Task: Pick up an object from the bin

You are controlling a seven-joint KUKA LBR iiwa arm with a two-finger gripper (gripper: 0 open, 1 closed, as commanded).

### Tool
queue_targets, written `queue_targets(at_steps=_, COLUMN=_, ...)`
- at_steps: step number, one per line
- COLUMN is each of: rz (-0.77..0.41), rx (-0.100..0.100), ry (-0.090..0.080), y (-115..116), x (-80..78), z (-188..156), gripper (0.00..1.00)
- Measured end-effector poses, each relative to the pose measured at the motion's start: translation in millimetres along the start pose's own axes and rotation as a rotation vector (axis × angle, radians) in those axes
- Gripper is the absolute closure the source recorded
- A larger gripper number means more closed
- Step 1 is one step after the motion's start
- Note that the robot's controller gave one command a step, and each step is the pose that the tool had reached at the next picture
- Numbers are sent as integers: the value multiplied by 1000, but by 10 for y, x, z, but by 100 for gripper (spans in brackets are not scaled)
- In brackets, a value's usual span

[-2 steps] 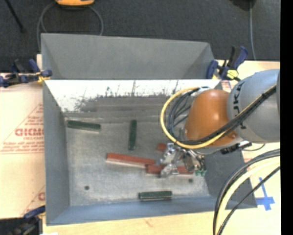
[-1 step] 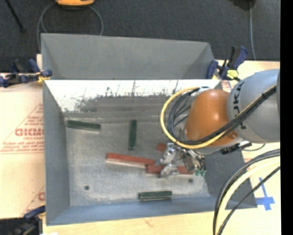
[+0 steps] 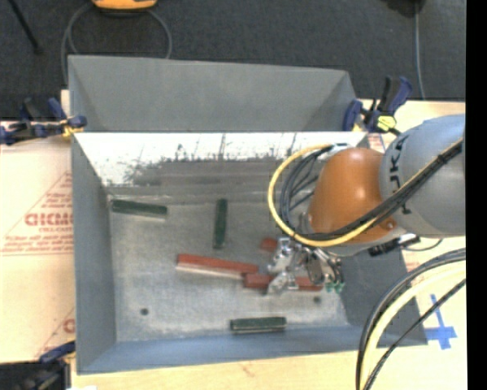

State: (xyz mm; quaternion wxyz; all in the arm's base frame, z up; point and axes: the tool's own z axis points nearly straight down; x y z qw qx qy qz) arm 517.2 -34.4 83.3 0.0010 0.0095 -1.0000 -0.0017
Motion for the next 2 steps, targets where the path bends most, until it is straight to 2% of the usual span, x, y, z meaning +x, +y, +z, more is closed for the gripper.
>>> queue_targets(at_steps=2, rz=2, rx=3, ry=-1, y=-9, x=14, z=-377, gripper=100)
